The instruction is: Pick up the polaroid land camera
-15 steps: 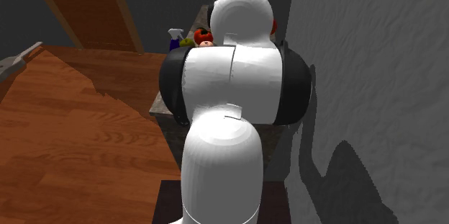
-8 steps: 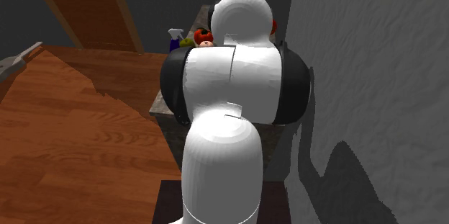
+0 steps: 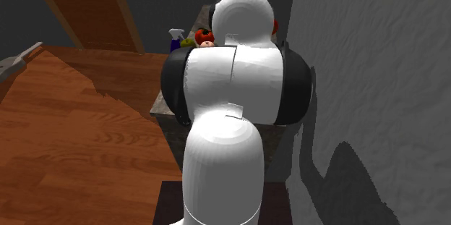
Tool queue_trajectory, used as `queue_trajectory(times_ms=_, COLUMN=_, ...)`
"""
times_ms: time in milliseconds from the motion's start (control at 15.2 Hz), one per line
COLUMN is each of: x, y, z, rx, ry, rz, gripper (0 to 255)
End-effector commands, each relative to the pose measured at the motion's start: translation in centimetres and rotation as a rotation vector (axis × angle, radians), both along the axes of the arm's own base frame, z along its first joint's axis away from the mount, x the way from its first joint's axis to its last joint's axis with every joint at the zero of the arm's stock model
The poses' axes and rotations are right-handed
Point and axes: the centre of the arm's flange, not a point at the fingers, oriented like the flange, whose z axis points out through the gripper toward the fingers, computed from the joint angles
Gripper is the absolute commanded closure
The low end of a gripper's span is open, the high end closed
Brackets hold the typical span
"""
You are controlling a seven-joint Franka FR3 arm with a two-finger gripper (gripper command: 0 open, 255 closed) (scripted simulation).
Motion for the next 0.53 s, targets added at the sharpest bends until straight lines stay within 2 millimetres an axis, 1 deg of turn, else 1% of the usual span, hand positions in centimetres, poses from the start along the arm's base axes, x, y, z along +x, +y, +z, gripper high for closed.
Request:
queue_trajectory(times_ms=0, x=0.0, y=0.0, z=1.1, rx=-0.001, ry=-0.004, rz=0.000, gripper=255)
queue_trajectory(times_ms=462, x=0.0, y=0.0, z=4.8, rx=-0.001, ry=-0.004, rz=0.000, gripper=255)
